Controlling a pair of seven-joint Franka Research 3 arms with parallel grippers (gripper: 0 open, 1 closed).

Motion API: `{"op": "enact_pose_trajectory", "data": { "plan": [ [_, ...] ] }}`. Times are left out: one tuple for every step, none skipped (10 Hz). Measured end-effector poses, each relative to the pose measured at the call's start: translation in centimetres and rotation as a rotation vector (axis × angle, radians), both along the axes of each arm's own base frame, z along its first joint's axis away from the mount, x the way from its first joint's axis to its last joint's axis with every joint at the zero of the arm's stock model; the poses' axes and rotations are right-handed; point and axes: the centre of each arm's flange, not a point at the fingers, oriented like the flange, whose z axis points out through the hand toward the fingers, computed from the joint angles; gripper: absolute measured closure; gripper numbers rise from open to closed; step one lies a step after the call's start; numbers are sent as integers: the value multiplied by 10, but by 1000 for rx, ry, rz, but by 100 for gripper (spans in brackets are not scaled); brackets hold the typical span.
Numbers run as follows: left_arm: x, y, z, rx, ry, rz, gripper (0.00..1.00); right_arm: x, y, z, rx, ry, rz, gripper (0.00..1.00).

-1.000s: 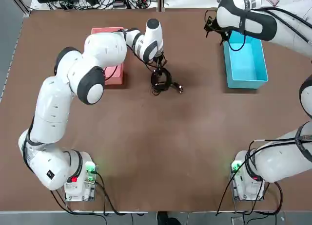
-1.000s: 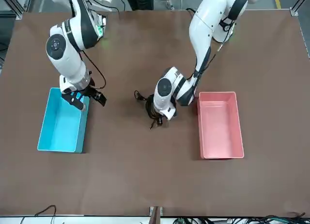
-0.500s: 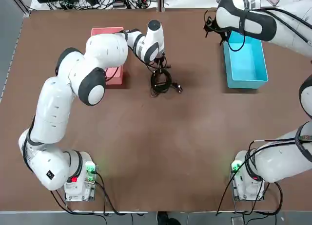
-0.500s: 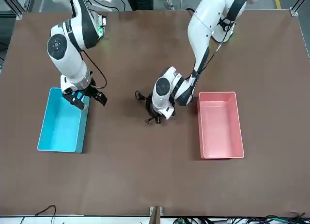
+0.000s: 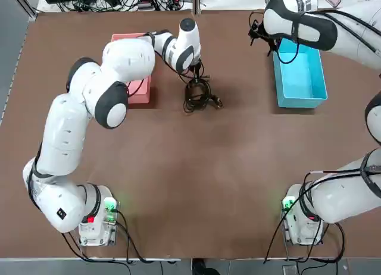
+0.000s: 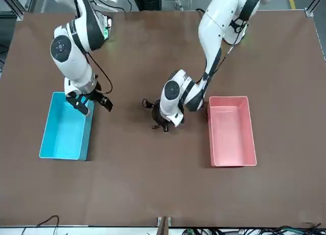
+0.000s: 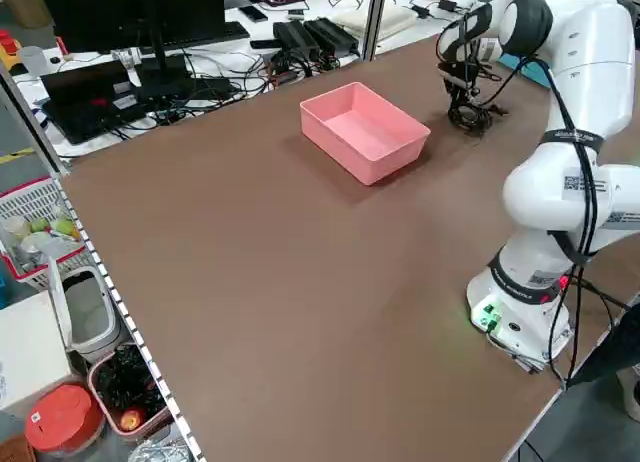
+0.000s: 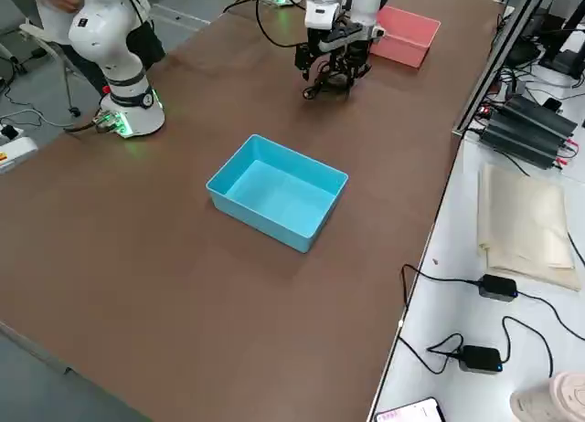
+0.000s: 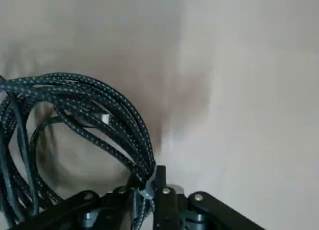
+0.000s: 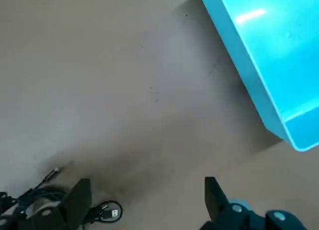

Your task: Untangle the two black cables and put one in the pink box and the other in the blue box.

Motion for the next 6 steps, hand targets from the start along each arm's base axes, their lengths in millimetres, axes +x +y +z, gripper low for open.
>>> {"op": "enact_pose_trajectory", "data": {
  "plan": [
    [5,2,23,-1,-4,3,85,-2,5,0,1,1,-17,0],
    [11,5,49,4,0,9,85,-4,10,0,3,2,-44,0],
    [17,10,75,10,7,16,85,-6,15,0,6,3,-84,0],
    [20,12,94,5,14,22,85,-8,20,0,11,5,-138,0],
    [19,10,110,-16,19,29,85,-11,27,1,16,8,-204,0],
    [16,7,126,-43,29,38,85,-15,36,1,19,11,-257,0]
  ]
}}
